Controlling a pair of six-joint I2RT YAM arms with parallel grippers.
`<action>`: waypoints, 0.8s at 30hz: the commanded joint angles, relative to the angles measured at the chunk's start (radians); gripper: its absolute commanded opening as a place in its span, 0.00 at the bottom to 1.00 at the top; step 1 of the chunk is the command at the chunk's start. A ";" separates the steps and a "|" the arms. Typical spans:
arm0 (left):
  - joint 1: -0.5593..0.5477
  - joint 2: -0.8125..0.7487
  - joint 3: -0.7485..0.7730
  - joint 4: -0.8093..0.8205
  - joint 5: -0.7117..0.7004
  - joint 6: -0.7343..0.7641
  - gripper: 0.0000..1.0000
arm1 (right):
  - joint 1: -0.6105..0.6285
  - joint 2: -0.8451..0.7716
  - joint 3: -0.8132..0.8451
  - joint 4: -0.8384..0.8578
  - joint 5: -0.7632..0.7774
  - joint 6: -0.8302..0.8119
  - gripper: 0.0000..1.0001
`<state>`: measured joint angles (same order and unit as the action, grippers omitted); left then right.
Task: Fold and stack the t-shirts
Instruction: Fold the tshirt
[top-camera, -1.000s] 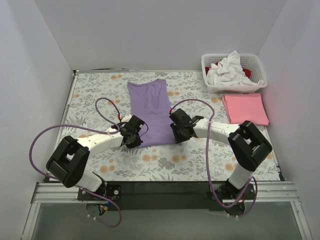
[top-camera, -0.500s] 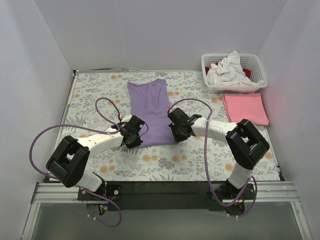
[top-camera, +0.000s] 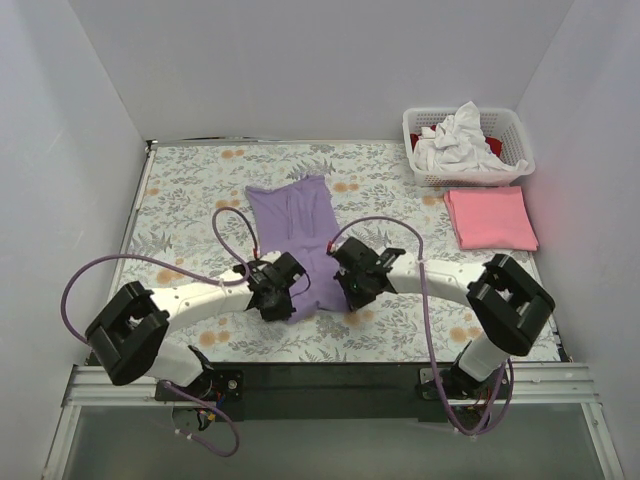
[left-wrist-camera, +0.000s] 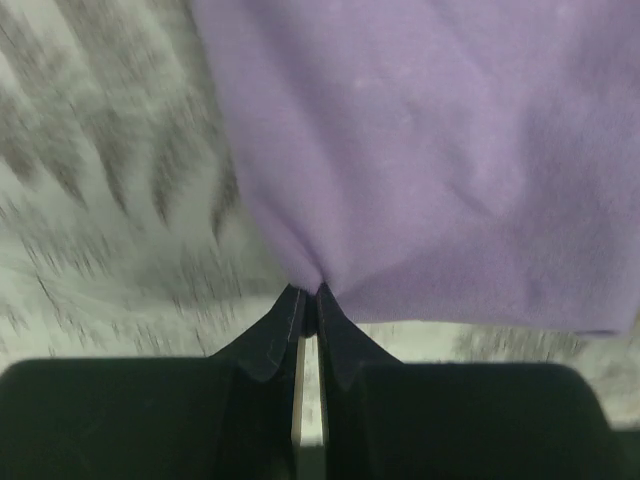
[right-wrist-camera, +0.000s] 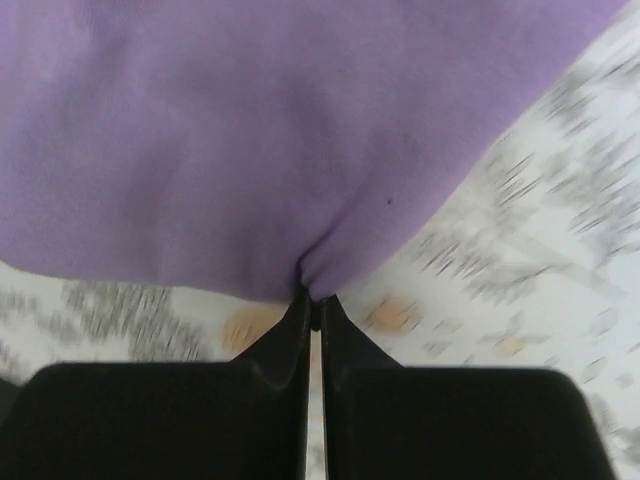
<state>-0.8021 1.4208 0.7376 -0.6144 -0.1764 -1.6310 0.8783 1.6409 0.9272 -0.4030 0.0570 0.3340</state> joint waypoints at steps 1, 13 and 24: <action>-0.173 -0.115 -0.018 -0.237 0.101 -0.153 0.00 | 0.141 -0.042 -0.148 -0.348 -0.193 0.051 0.01; -0.496 -0.357 0.055 -0.553 0.189 -0.466 0.00 | 0.295 -0.383 -0.087 -0.657 -0.278 0.136 0.01; -0.116 -0.304 0.252 -0.446 0.014 -0.137 0.00 | 0.062 -0.262 0.252 -0.715 -0.163 -0.047 0.01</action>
<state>-1.0046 1.1072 0.9401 -1.0962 -0.1123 -1.8828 0.9817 1.3533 1.0996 -1.0679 -0.1398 0.3618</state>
